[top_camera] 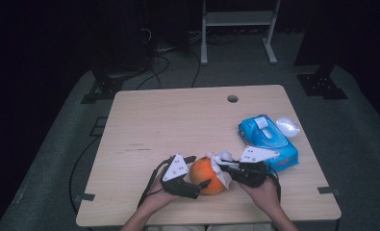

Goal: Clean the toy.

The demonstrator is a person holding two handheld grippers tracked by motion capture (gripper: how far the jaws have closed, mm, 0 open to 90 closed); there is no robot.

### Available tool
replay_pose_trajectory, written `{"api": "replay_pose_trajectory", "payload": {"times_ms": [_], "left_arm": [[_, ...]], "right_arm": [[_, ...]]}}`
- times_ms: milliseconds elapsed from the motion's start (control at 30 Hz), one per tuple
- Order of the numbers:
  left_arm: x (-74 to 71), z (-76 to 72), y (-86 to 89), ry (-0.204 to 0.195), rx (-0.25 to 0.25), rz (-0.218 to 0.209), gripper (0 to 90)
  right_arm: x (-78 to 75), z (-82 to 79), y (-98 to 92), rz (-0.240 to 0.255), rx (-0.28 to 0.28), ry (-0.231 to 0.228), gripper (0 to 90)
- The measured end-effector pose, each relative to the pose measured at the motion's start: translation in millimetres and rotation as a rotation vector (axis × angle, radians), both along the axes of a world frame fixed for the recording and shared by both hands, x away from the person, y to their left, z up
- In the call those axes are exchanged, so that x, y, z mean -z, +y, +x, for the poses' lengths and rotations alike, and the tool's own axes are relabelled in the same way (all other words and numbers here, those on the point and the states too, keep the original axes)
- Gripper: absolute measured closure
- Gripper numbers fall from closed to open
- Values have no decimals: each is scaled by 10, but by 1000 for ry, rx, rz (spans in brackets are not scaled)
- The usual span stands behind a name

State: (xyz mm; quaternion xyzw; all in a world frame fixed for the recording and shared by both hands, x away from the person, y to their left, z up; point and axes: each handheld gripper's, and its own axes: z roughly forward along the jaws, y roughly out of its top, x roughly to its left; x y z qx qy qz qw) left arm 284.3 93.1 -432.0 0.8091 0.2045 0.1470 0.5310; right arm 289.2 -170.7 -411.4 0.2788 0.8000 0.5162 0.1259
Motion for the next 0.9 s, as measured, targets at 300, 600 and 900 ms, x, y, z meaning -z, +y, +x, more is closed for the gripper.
{"api": "replay_pose_trajectory", "payload": {"times_ms": [300, 600, 900], "left_arm": [[-54, -85, -86, -46, -26, 31, 408], [-158, -163, -61, -73, -6, 15, 413], [-21, -29, -73, -27, -32, 4, 208]], "right_arm": [[-125, -125, 58, -15, 14, -78, 827], [-120, -115, 82, -13, -10, -73, 827], [-42, -27, -9, -18, 36, -40, 827]]}}
